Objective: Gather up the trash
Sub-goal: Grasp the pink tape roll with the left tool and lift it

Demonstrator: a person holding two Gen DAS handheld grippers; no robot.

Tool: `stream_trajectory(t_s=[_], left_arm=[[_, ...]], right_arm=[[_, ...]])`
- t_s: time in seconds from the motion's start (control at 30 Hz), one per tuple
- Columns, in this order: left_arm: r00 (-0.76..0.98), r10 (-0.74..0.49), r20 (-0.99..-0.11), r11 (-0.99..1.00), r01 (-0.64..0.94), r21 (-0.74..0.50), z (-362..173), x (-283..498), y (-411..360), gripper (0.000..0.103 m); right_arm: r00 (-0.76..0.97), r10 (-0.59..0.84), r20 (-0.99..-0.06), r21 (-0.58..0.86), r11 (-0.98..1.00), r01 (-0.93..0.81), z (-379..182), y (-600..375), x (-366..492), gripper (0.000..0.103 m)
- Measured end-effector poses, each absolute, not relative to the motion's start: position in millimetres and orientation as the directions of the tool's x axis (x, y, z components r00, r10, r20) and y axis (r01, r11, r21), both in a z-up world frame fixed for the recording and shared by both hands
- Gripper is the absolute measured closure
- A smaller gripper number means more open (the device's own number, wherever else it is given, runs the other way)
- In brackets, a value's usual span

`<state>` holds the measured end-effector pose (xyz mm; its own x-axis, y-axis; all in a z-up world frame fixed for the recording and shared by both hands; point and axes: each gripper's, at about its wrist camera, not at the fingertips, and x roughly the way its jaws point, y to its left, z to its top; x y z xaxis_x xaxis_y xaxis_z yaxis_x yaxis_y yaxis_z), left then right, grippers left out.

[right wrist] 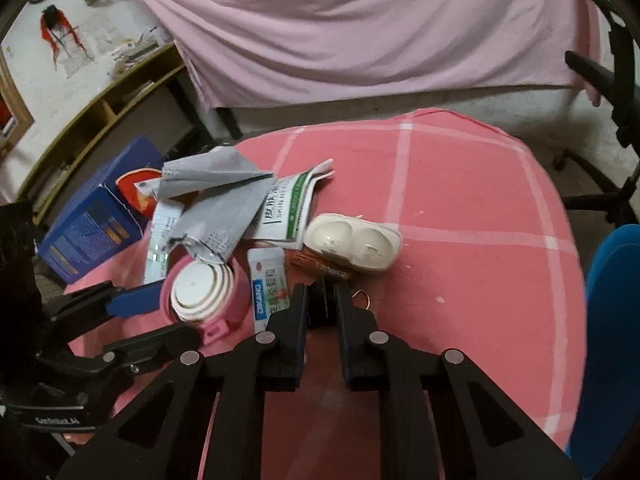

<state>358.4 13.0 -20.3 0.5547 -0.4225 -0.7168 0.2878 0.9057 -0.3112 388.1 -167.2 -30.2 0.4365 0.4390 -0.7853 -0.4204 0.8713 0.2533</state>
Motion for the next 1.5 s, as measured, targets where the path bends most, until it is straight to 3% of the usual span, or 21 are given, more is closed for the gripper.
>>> stream_trajectory(t_s=[0.17, 0.53, 0.63, 0.7, 1.0, 1.13, 1.17, 1.4, 1.5], left_arm=[[0.562, -0.415, -0.716, 0.908, 0.309, -0.283, -20, 358, 3, 0.042], [0.565, -0.358, -0.743, 0.931, 0.281, -0.235, -29, 371, -11, 0.045], [0.568, -0.37, -0.735, 0.927, 0.273, -0.256, -29, 370, -7, 0.045], [0.57, -0.371, -0.733, 0.927, 0.268, -0.261, -29, 370, -6, 0.045], [0.575, -0.374, -0.728, 0.927, 0.242, -0.285, -28, 367, 3, 0.045], [0.576, -0.374, -0.727, 0.927, 0.24, -0.287, -27, 367, 3, 0.045], [0.577, -0.377, -0.725, 0.926, 0.241, -0.29, -27, 367, 3, 0.045], [0.589, -0.398, -0.703, 0.917, 0.256, -0.305, -24, 358, 8, 0.046], [0.601, -0.39, -0.698, 0.921, 0.262, -0.289, -21, 355, 5, 0.046]], right_arm=[[0.454, 0.424, -0.784, 0.248, 0.883, -0.398, -28, -181, 385, 0.091], [0.472, 0.414, -0.778, 0.246, 0.893, -0.377, -27, -190, 385, 0.09], [0.471, 0.416, -0.778, 0.25, 0.892, -0.376, -29, -191, 385, 0.084], [0.472, 0.418, -0.776, 0.248, 0.891, -0.381, -28, -191, 384, 0.068], [0.478, 0.33, -0.814, 0.136, 0.908, -0.395, -34, -176, 391, 0.066], [0.493, 0.278, -0.824, 0.068, 0.913, -0.402, -36, -168, 390, 0.07], [0.498, 0.271, -0.824, 0.062, 0.916, -0.397, -36, -168, 389, 0.077], [0.513, 0.328, -0.793, 0.126, 0.913, -0.389, -31, -183, 384, 0.089], [0.537, 0.346, -0.77, 0.134, 0.91, -0.393, -25, -184, 379, 0.089]])
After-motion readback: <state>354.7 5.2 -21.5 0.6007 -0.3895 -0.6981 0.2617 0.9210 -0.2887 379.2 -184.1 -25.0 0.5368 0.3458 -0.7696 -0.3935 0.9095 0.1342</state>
